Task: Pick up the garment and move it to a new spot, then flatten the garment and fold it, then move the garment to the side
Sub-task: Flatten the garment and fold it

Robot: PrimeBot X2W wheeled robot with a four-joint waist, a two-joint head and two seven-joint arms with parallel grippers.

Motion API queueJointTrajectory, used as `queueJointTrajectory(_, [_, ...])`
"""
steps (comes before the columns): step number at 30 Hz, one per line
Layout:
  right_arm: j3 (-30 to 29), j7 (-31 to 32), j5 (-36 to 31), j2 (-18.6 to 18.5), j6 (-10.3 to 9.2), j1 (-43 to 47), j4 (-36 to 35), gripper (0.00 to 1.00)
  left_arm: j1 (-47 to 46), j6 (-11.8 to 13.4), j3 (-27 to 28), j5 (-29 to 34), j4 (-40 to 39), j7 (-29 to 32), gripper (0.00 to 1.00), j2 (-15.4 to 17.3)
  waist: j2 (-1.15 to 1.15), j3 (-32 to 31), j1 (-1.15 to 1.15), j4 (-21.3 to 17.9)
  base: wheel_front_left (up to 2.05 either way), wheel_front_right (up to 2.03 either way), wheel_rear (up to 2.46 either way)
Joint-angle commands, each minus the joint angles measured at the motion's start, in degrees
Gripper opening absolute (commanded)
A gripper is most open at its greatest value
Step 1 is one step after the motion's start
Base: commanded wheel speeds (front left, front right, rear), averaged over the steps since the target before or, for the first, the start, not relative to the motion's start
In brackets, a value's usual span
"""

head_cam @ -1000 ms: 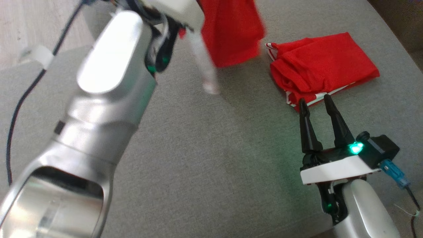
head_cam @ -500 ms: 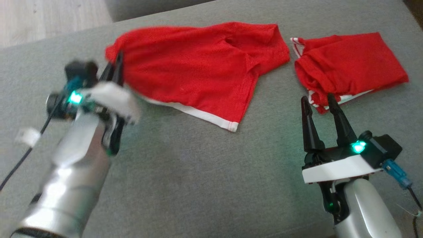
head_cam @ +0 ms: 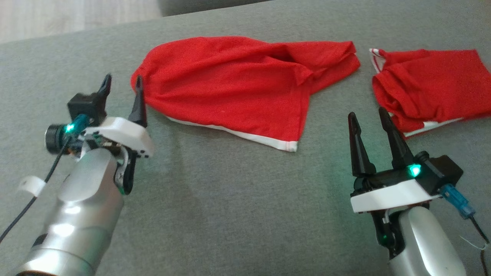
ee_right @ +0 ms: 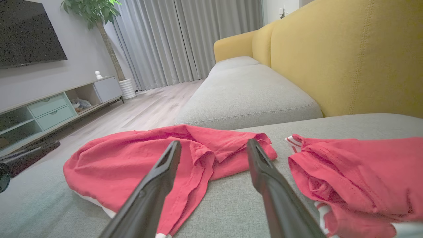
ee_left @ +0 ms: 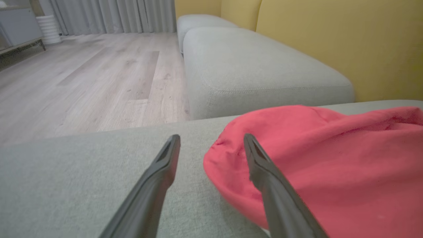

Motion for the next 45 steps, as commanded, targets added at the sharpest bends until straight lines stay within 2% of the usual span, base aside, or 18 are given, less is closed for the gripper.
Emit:
queueJointTrajectory(1, [1.0, -0.6, -0.6, -0.2, -0.04, -1.3, -1.6, 1.0, -2.8, 0.2, 1.5, 0.9, -2.4, -1.1, 1.0, 1.5, 0.0, -0.4, 0.0, 1.1, 0.0, 0.0, 0.0])
queueJointTrajectory(10, [0.0, -0.6, -1.5, -0.2, -0.04, -0.6, -1.2, 1.0, 0.1, 0.8, 0.3, 8.3, -14.8, -1.9, 1.0, 3.4, 0.0, -2.0, 0.0, 5.5, 0.0, 0.0, 0.0])
queueJointTrajectory(18, [-0.7, -0.6, -1.6, -0.2, -0.04, 1.2, -0.8, 1.0, 10.9, 4.9, 2.0, 11.4, -25.4, -2.0, 1.0, 5.1, 0.0, -3.6, 0.0, 9.2, 0.0, 0.0, 0.0])
queueJointTrajectory(21, [-1.0, -0.6, -1.7, -0.2, -0.04, 2.2, -0.5, 1.0, 16.8, 7.0, 3.5, 11.7, -29.2, -2.0, 1.0, 4.6, 0.0, -4.0, 0.0, 10.4, 0.0, 0.0, 0.0])
queueJointTrajectory(24, [-1.3, -0.6, -2.0, -0.2, -0.04, 3.0, -0.1, 1.0, 21.9, 7.9, 4.8, 11.5, -32.0, -2.0, 1.0, 3.4, 0.0, -4.0, 0.0, 11.8, 0.0, 0.0, 0.0])
queueJointTrajectory(29, [-0.6, -0.6, -3.5, -0.2, -0.04, 3.2, 4.6, 1.0, 24.8, 8.0, 5.8, 12.6, -33.6, -2.0, 1.0, 1.9, 0.0, -3.8, 0.0, 13.6, 0.0, 0.0, 0.0])
queueJointTrajectory(35, [0.5, 3.4, -5.2, -0.2, -0.04, 1.0, 13.1, 1.0, 25.0, 6.9, 6.2, 13.6, -33.0, -2.0, 1.0, 0.1, 0.0, -3.7, 0.0, 14.9, 0.0, 0.0, 0.0])
queueJointTrajectory(45, [1.7, 4.9, -4.2, -0.2, -0.04, -3.5, 20.0, 1.0, 25.0, 5.3, 8.0, 14.7, -32.0, -2.0, 1.0, -1.7, 0.0, -2.1, 0.0, 16.2, 0.0, 0.0, 0.0])
